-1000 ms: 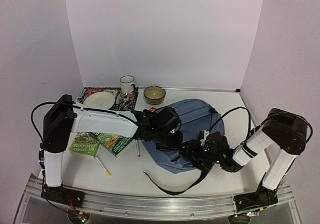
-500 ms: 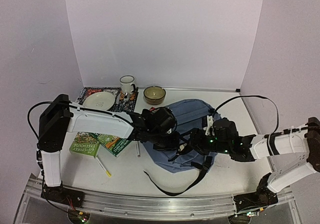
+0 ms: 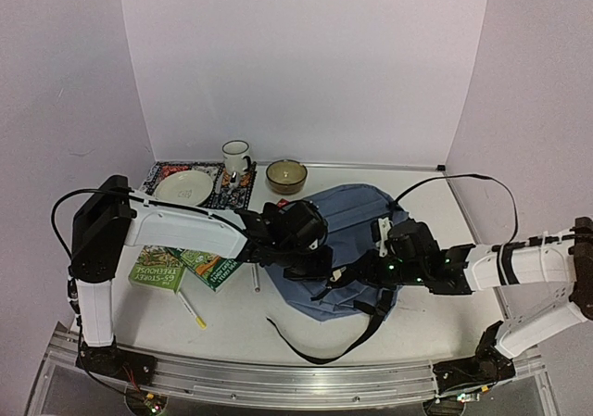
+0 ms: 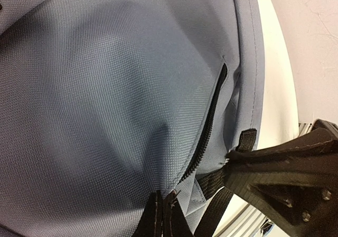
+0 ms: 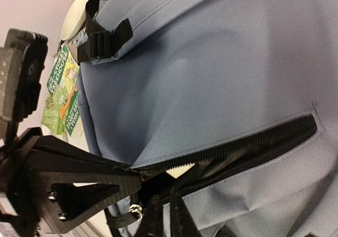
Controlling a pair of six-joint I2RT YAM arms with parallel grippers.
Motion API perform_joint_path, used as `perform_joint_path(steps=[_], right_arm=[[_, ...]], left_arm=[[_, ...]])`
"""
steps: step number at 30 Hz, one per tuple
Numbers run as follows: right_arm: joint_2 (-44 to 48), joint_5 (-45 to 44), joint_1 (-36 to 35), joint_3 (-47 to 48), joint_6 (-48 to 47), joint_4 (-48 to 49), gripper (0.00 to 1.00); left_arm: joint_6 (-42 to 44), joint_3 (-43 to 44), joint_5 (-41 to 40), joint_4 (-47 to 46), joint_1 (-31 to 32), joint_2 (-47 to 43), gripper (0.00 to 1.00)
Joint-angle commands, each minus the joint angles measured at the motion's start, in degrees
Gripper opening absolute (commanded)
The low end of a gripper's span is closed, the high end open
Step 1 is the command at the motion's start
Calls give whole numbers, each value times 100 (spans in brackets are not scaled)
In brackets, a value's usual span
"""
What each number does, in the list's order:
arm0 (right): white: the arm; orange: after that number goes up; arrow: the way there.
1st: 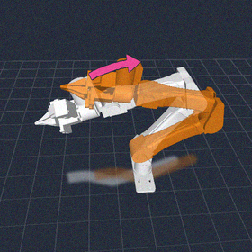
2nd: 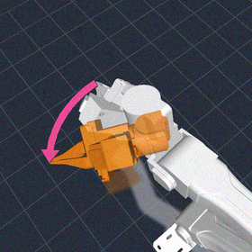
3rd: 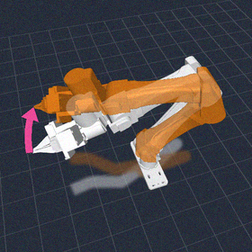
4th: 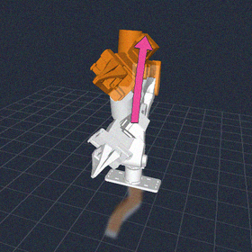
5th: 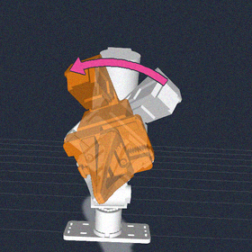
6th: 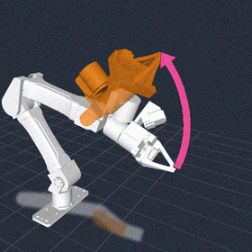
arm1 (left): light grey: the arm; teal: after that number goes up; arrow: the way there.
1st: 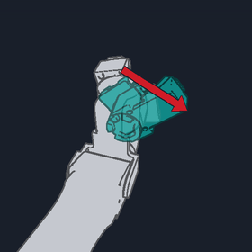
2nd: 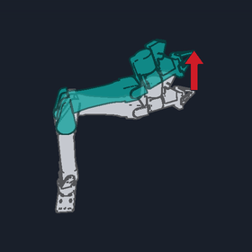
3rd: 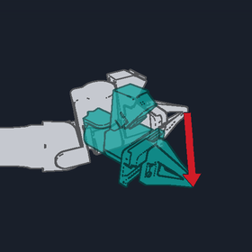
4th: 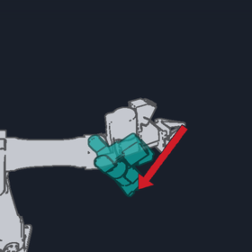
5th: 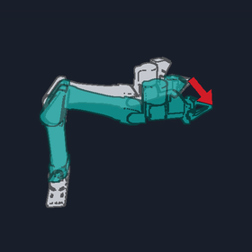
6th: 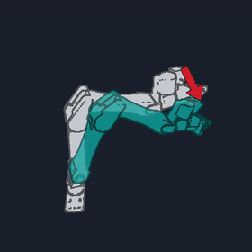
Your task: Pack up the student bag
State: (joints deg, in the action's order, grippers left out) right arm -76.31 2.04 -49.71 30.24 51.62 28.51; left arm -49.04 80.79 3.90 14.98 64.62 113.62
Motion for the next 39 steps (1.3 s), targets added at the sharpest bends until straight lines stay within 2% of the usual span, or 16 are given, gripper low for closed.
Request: perform_joint_path(steps=[1, 7, 13, 19, 23, 27, 32, 39], right_arm=[[-426, -101, -30, 110, -134, 571, 2], [-1170, 38, -36, 397, -99, 1331, 0], [-1484, 137, -34, 505, -135, 2038, 0], [-1718, 21, -26, 846, -381, 1380, 9], [-1358, -114, -31, 757, -704, 707, 20], [-786, -204, -29, 624, -1009, -49, 29], [-220, -193, -60, 514, -1249, -726, 32], [175, -723, -697, 832, -1272, -1786, 38]], left_arm=[[98, 161, 25, -110, 2, -269, 0], [51, 225, 111, -119, 6, -319, 0], [101, 136, 199, -147, 58, -305, 0], [216, -74, 25, -190, 68, -324, 0], [397, -215, -180, -199, 59, -497, 0], [549, -388, -278, -230, 58, -729, 14], [488, -649, -299, -281, 46, -1119, 31], [-252, -1449, -515, -278, 42, -1775, 43]])
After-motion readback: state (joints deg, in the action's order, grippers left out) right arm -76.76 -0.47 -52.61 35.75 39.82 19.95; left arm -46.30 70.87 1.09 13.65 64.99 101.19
